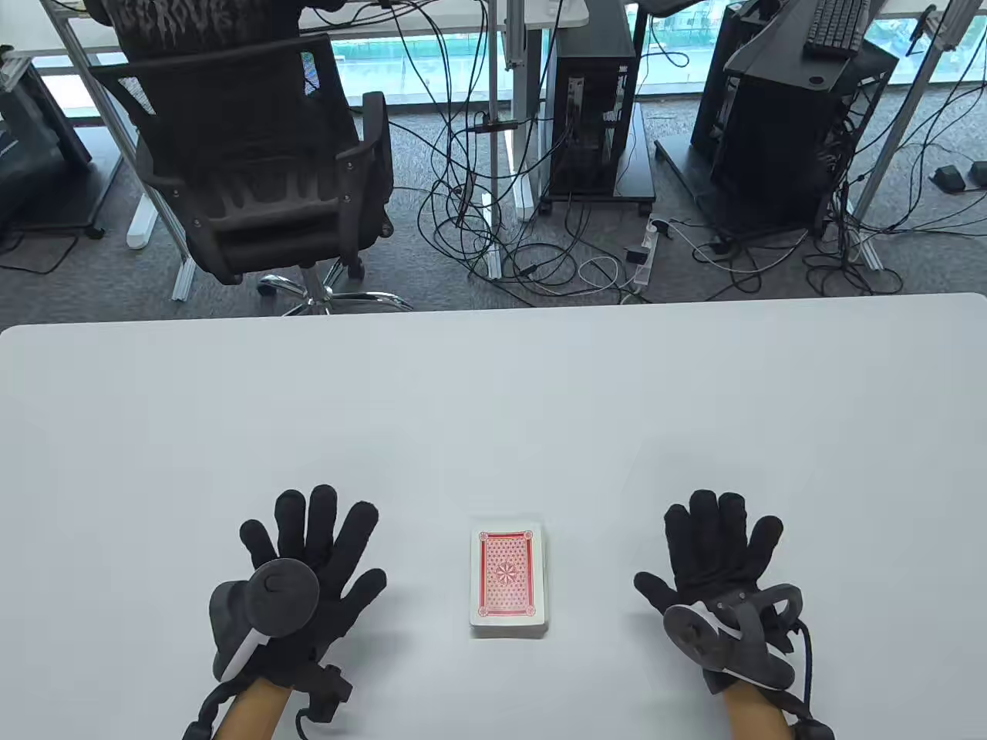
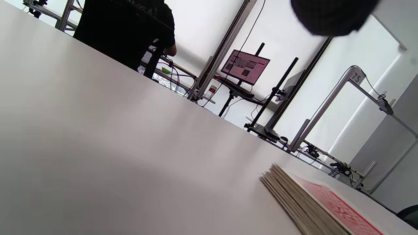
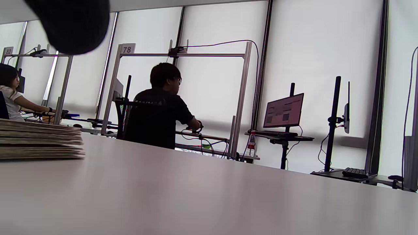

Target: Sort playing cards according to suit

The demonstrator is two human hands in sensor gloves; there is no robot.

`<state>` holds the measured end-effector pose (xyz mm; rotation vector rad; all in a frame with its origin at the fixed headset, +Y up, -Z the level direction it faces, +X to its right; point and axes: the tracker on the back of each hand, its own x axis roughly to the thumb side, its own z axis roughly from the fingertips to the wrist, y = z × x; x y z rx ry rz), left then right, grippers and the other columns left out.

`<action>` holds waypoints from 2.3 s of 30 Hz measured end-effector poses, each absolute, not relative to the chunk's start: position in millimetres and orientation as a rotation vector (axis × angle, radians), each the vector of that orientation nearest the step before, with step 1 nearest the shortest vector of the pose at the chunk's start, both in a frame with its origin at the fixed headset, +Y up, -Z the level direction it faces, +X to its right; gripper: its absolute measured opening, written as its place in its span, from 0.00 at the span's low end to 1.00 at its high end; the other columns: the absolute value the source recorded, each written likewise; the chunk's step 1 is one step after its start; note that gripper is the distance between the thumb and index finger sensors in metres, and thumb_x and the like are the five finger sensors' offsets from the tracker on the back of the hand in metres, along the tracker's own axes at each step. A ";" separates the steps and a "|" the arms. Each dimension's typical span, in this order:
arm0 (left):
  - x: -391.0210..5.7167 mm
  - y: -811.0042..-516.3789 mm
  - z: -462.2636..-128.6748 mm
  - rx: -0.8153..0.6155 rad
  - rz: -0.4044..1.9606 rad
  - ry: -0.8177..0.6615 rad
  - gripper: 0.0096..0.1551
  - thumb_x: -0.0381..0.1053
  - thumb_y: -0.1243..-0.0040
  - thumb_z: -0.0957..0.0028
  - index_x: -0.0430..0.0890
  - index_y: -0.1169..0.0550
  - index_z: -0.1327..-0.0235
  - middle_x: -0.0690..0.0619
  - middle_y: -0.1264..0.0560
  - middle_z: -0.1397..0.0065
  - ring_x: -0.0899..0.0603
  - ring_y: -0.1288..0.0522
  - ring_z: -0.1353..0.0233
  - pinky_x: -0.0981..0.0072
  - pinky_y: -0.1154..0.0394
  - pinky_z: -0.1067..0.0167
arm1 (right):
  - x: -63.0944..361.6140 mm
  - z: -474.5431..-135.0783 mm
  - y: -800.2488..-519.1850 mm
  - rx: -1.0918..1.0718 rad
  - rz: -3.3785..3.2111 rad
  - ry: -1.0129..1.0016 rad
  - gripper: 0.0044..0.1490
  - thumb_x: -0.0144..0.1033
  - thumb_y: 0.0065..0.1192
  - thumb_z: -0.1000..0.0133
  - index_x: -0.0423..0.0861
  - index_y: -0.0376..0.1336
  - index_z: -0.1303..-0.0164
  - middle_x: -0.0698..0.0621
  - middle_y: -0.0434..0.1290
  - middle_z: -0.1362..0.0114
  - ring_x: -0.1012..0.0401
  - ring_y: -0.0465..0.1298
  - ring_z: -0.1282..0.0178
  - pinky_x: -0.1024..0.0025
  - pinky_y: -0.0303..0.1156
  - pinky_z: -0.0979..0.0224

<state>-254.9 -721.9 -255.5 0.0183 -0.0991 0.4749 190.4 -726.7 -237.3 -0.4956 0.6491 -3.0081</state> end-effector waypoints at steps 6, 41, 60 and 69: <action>-259.2 -718.4 -252.9 0.049 0.500 -0.097 0.45 0.73 0.47 0.56 0.82 0.54 0.29 0.88 0.78 0.24 0.72 0.92 0.25 0.65 0.98 0.34 | 186.3 -233.6 -721.0 -0.535 -3.022 0.713 0.65 0.59 0.55 0.45 0.39 0.20 0.29 0.31 0.22 0.24 0.32 0.22 0.29 0.18 0.30 0.38; -254.0 -689.2 -247.5 0.234 0.604 -0.231 0.43 0.71 0.45 0.54 0.72 0.46 0.24 0.73 0.63 0.13 0.53 0.70 0.10 0.48 0.70 0.15 | 183.5 -229.4 -714.7 -0.665 -3.288 0.792 0.67 0.56 0.60 0.47 0.33 0.25 0.27 0.31 0.38 0.20 0.33 0.43 0.22 0.26 0.52 0.29; -181.5 -710.3 -311.1 -0.110 0.623 -0.172 0.50 0.77 0.49 0.50 0.45 0.37 0.24 0.41 0.36 0.21 0.35 0.25 0.34 0.57 0.23 0.45 | 132.6 -287.1 -736.2 -0.852 -3.880 -0.775 0.69 0.50 0.61 0.42 0.26 0.20 0.31 0.19 0.44 0.25 0.24 0.51 0.31 0.32 0.60 0.32; -156.2 -759.0 -340.6 -0.523 0.550 -0.070 0.44 0.69 0.47 0.46 0.38 0.34 0.29 0.36 0.28 0.32 0.37 0.20 0.47 0.62 0.19 0.59 | 124.2 -308.6 -775.2 -0.580 -3.935 -1.427 0.66 0.46 0.59 0.40 0.21 0.21 0.34 0.12 0.51 0.33 0.27 0.67 0.45 0.49 0.73 0.45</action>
